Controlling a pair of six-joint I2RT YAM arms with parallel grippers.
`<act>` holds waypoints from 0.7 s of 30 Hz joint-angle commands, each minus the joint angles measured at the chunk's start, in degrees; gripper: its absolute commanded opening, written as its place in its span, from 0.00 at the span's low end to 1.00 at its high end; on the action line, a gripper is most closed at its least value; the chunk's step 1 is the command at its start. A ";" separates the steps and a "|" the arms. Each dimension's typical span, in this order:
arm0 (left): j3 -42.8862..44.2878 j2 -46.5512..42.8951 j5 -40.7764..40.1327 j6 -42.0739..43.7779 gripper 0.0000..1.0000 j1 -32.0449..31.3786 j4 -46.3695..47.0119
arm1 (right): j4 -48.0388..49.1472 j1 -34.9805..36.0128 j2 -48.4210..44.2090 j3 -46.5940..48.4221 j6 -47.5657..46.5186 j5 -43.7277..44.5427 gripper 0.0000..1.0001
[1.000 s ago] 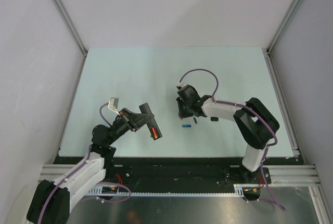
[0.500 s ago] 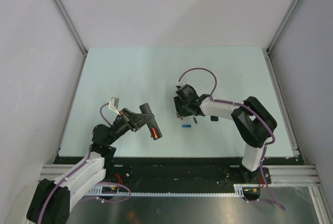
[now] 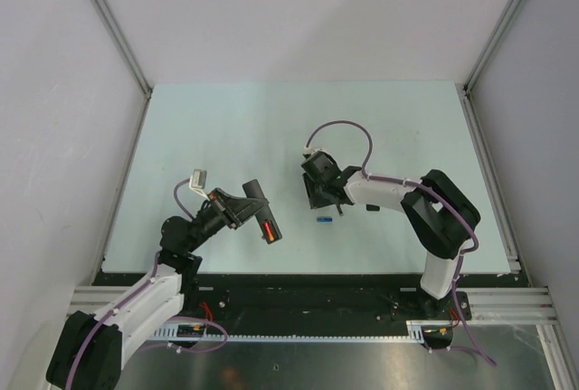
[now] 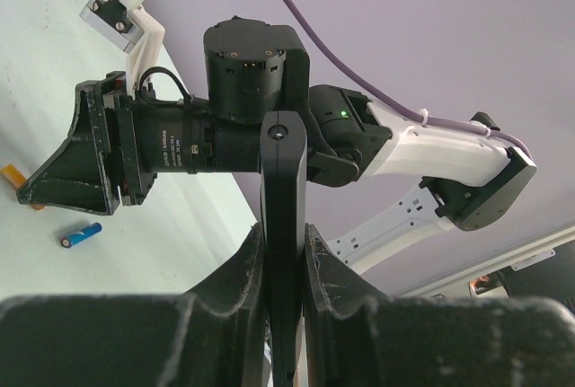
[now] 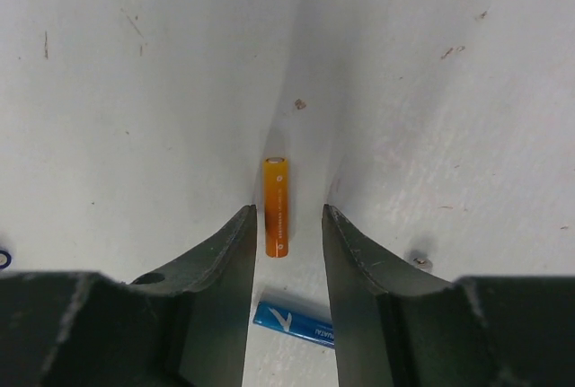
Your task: Load the batteries into the remote control
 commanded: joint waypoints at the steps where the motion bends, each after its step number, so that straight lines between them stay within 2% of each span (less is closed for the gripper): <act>1: -0.83 -0.54 0.83 0.93 0.00 0.45 1.94 | -2.05 1.08 -1.61 1.69 -0.66 2.37 0.40; 21: -1.10 -0.71 1.36 0.84 0.00 0.53 1.94 | -5.56 3.19 0.06 2.91 -1.80 3.42 0.33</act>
